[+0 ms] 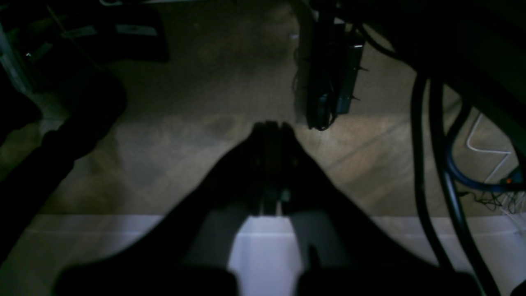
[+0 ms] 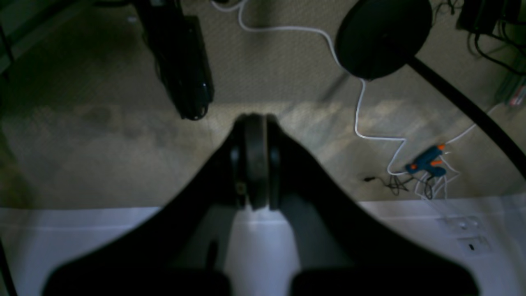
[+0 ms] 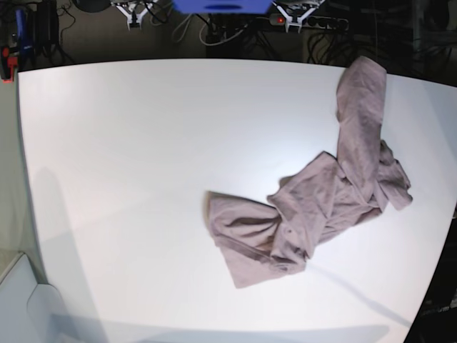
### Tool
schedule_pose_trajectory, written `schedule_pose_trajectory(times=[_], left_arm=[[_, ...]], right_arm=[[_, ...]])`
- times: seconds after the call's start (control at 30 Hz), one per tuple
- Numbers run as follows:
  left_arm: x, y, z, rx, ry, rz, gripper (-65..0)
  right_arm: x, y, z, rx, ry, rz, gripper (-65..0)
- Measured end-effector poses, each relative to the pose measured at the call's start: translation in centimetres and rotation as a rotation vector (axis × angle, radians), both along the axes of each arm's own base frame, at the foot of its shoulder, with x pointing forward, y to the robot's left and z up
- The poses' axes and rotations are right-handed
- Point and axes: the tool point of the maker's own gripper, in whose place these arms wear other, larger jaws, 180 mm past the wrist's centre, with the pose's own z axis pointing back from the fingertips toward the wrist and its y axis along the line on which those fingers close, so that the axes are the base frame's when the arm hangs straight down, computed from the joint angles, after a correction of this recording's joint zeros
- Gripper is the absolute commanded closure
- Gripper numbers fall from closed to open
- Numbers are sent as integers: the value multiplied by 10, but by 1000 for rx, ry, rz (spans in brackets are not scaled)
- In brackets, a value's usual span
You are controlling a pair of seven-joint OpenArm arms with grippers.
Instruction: Layout the t-shirt on the table in an organized manner, then fold the t-shirt properly
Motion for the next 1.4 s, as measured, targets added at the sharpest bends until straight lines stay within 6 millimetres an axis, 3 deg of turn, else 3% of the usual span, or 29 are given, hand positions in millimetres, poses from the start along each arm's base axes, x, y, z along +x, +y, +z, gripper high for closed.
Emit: schedule_pose_trajectory(times=[0.13,0.37,0.5,1.4], left_arm=[[0,2,0,3,0,-1,0],[7,35,1,58,-7,-5,0],[19,25,0,43,-30,-4,0],[22,25,0,43,-32,-4,0]], right_arm=[[0,0,0,0,1,0,0],[0,0,0,-2,0,-5,0],[-1,0,0,-2,1,-7,0],[-20,2,1,1,49,-8,0]])
